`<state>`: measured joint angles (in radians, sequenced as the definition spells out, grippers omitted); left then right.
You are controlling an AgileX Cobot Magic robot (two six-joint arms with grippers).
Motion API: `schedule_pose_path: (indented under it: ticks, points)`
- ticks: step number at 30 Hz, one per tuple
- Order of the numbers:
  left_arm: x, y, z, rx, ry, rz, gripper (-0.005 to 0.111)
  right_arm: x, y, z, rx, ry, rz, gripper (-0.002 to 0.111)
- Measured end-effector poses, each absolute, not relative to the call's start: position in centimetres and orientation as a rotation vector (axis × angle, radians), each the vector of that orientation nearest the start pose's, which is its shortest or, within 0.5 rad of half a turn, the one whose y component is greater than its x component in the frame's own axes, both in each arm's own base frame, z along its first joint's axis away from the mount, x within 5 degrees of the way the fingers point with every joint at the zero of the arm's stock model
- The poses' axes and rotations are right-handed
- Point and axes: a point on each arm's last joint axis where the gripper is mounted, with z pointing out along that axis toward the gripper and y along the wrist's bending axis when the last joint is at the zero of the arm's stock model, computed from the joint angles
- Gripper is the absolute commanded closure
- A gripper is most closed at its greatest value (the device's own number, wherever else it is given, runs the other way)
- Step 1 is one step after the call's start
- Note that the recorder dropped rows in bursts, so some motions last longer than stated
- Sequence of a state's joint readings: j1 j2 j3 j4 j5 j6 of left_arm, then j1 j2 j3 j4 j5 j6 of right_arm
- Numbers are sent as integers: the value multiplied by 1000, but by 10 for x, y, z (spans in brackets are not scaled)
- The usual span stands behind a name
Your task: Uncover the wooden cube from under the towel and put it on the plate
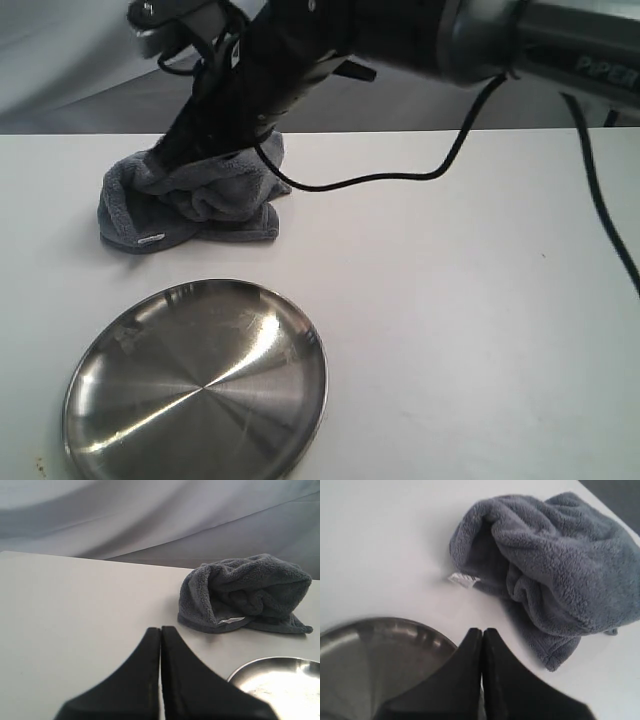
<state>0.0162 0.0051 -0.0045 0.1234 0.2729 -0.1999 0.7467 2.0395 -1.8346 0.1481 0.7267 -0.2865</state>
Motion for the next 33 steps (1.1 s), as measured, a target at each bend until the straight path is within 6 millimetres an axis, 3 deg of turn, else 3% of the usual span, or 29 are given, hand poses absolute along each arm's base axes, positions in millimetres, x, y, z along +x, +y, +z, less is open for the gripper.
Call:
schedule_pose_path:
  ticks: [7, 14, 23, 29, 33]
  points:
    - [55, 4, 190, -109, 1752, -18, 105, 362, 346, 239, -1201, 2244, 322, 108]
    - [55, 4, 190, -109, 1752, -18, 105, 392, 361, 237, -1204, 2260, 324, 108]
    - [55, 4, 190, -109, 1752, -18, 105, 429, 336, 267, -1032, 2238, 321, 108]
    - [55, 4, 190, -109, 1752, -18, 105, 435, 323, 266, -1006, 2287, 256, 108]
    - [55, 4, 190, -109, 1752, -18, 105, 443, 303, 262, -989, 2372, 217, 108]
